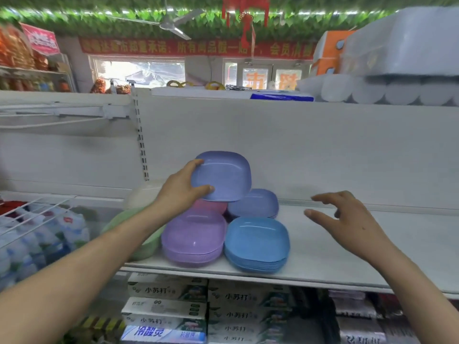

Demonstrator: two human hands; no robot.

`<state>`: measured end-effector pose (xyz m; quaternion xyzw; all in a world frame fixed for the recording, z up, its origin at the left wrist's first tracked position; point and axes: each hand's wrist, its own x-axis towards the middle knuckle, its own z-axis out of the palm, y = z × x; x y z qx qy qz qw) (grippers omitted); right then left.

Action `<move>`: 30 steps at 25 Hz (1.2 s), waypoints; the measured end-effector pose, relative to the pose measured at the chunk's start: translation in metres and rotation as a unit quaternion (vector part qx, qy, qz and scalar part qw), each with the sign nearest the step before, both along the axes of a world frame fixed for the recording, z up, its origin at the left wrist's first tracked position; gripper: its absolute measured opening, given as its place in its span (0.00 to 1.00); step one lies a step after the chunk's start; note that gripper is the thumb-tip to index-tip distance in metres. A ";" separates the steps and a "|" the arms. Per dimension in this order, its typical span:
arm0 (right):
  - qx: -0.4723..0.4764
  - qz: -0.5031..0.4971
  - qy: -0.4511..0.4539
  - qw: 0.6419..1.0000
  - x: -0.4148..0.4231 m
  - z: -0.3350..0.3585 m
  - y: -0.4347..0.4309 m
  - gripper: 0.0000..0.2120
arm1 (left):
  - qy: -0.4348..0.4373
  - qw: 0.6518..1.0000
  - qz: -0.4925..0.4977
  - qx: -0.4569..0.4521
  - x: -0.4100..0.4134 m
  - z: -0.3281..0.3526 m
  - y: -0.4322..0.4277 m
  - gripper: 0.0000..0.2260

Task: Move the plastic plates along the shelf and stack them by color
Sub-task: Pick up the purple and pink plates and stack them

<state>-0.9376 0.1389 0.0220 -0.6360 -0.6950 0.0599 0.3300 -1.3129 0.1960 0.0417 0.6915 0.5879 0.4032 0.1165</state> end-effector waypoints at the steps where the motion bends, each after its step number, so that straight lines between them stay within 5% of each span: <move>1: 0.002 -0.008 0.001 1.000 0.018 -0.001 -0.005 0.22 | 0.009 1.000 -0.007 -0.014 0.015 0.000 0.011 0.34; 13: 0.029 -0.095 0.053 0.994 0.100 -0.020 -0.036 0.13 | 0.162 0.975 -0.058 -0.139 0.082 -0.021 0.074 0.38; 23: 0.056 -0.129 0.106 0.984 0.086 -0.014 -0.051 0.10 | 0.404 0.898 -0.094 -0.146 0.103 -0.016 0.104 0.29; 26: 0.049 -0.159 0.097 0.981 0.104 -0.023 -0.069 0.15 | 0.365 0.915 -0.156 -0.076 0.162 -0.001 0.093 0.24; 30: 0.033 -0.187 0.070 0.979 0.164 -0.029 -0.101 0.22 | 0.317 0.907 -0.275 -0.024 0.280 0.013 0.052 0.29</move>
